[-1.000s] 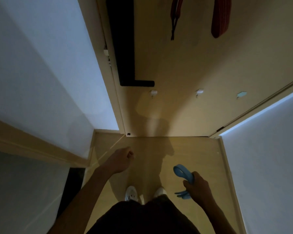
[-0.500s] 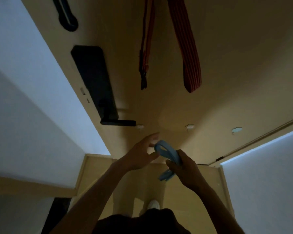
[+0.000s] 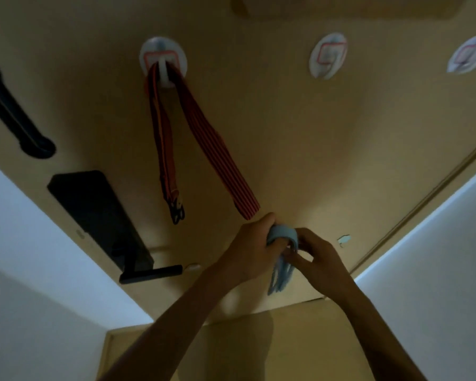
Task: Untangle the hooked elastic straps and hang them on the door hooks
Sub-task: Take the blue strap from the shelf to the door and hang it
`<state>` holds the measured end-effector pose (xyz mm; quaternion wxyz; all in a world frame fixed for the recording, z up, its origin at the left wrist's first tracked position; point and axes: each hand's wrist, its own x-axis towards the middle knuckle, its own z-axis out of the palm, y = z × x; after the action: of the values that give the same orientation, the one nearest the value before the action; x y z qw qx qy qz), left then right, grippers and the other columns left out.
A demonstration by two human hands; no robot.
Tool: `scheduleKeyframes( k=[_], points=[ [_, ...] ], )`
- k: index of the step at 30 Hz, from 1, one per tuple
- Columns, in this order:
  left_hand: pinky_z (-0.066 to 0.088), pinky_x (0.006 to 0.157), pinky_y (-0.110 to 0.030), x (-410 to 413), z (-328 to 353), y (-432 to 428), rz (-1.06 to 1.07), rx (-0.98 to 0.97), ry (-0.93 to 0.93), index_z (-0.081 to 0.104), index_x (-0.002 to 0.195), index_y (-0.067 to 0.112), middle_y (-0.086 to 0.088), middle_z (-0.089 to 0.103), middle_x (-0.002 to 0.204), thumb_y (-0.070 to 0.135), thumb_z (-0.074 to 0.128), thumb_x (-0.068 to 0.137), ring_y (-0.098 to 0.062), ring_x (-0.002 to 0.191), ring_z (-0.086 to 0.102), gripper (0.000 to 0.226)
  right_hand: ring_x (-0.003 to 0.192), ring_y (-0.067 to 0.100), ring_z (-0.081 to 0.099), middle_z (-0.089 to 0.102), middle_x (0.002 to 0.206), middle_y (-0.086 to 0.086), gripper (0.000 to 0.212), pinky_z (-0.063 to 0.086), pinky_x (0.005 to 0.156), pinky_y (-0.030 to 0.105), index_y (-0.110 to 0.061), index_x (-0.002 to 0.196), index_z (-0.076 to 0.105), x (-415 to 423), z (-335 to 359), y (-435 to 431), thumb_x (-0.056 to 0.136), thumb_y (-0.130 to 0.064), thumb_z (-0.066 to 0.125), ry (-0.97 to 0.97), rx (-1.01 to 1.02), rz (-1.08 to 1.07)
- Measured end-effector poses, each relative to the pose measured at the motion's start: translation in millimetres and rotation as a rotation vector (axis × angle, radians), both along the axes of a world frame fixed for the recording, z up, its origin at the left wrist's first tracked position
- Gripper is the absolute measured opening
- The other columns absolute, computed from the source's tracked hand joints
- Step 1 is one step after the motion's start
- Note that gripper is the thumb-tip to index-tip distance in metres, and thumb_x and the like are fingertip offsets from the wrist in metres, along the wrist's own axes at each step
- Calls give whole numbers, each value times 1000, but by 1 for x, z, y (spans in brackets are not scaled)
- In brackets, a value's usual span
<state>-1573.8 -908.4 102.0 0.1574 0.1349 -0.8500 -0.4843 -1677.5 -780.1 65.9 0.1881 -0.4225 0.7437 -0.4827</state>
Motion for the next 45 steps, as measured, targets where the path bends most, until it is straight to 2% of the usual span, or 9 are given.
scheduleKeyframes(
  k=[3,13,15,17,21,27,36,40,45],
  points=[
    [36,45,-11,-18,18,16,-33,-37,49,43,78,25,10,46,63,15,54,90,4,50,49,19,95,-2,62,66,99,-20,30,49,83,15,-38,105,56,-14,31,3,75,-36,55,57,-62,-27],
    [40,50,-15,-56,71,27,78,-64,96,51,95,16,8,54,74,27,63,86,0,57,49,18,61,1,52,60,72,-13,21,40,59,17,-18,86,60,-79,108,4,77,-12,43,103,-218,30],
    [47,58,-30,-57,80,23,78,-73,60,54,96,16,4,57,77,30,62,87,-3,60,50,19,65,10,53,59,76,-8,14,41,62,24,-14,87,59,-94,121,7,78,-14,48,128,-232,88],
    [45,57,-25,-62,95,22,96,-41,103,57,96,14,8,54,72,26,60,89,-1,59,49,14,68,25,52,57,79,7,12,43,62,35,-12,91,57,-108,135,12,81,-18,59,160,-222,182],
    [39,55,-12,-77,142,16,205,65,239,61,91,14,6,51,66,12,55,91,0,56,48,6,54,1,43,48,64,-11,10,36,53,14,-29,83,54,-125,167,3,86,-31,65,255,-251,264],
    [41,54,-17,-90,187,10,323,-90,301,62,92,10,1,55,64,13,54,92,1,46,48,8,68,10,58,61,79,0,16,47,62,19,-24,88,50,-136,209,-24,89,-14,62,182,-410,303],
    [41,56,-11,-93,212,-2,334,-483,306,51,89,16,4,59,82,9,64,81,-1,68,52,17,59,6,42,46,70,-7,31,36,54,20,-17,75,46,-137,242,-44,76,-23,76,380,-248,207],
    [42,58,-17,-93,218,-10,301,-543,329,49,85,12,-6,60,83,5,65,77,-11,74,56,19,66,13,46,51,74,-1,23,38,60,27,-13,81,52,-140,247,-45,80,-24,72,412,-228,202],
    [36,50,-10,-99,216,-22,360,-596,334,48,69,16,8,46,63,18,60,73,3,55,46,13,68,9,55,64,82,11,4,46,63,19,-1,84,65,-141,252,-49,83,-4,63,446,-331,136]
  ],
)
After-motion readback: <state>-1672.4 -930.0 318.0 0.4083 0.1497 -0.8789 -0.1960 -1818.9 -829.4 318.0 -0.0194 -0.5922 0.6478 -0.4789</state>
